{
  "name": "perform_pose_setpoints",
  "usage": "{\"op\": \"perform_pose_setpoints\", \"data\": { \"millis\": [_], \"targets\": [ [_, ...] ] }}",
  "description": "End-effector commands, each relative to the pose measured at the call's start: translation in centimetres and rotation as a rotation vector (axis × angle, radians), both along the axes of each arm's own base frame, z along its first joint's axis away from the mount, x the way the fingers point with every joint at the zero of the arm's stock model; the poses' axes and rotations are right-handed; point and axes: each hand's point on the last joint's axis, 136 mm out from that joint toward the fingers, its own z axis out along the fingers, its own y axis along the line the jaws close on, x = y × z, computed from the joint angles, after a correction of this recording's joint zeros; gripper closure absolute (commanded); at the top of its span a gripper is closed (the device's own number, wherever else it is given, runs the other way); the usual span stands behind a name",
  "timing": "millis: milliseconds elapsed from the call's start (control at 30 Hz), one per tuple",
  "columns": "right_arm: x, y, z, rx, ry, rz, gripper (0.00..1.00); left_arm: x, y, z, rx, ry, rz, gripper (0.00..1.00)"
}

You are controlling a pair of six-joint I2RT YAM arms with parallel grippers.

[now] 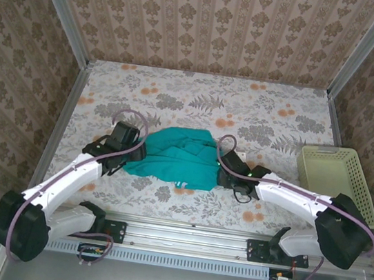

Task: Fold the inside-out t-shirt

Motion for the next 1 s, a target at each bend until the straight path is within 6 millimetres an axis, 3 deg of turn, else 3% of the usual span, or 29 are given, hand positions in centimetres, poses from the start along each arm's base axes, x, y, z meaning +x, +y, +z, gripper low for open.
{"op": "perform_pose_setpoints", "data": {
  "millis": [0,200,333,500,600,700,967],
  "targets": [
    [-2.2,-0.9,-1.8,-0.017,0.061,-0.043,0.56,-0.1,-0.4,-0.7,-0.009,0.008,-0.010,0.37],
    [-5.8,-0.9,-3.1,0.002,0.108,-0.080,0.64,0.0,-0.3,-1.1,0.002,0.010,-0.010,0.35],
    [-6.6,-1.1,-3.0,0.014,0.118,-0.082,0.64,0.0,-0.3,-1.3,0.004,0.011,-0.009,0.34],
    [-5.1,-1.9,1.3,0.050,-0.011,-0.060,0.67,-0.3,0.0,-1.5,0.015,0.014,-0.006,0.34],
    [-3.6,-1.2,2.5,0.169,-0.027,-0.043,0.69,-0.4,0.2,-1.4,0.012,0.005,-0.003,0.33],
    [-2.4,-0.4,2.3,0.230,-0.014,-0.037,0.69,-0.4,0.3,-1.2,0.013,0.000,0.002,0.33],
    [-0.9,0.4,-0.2,0.198,0.022,-0.013,0.63,-0.6,0.7,-1.5,0.022,0.009,0.013,0.32]
  ]
}}
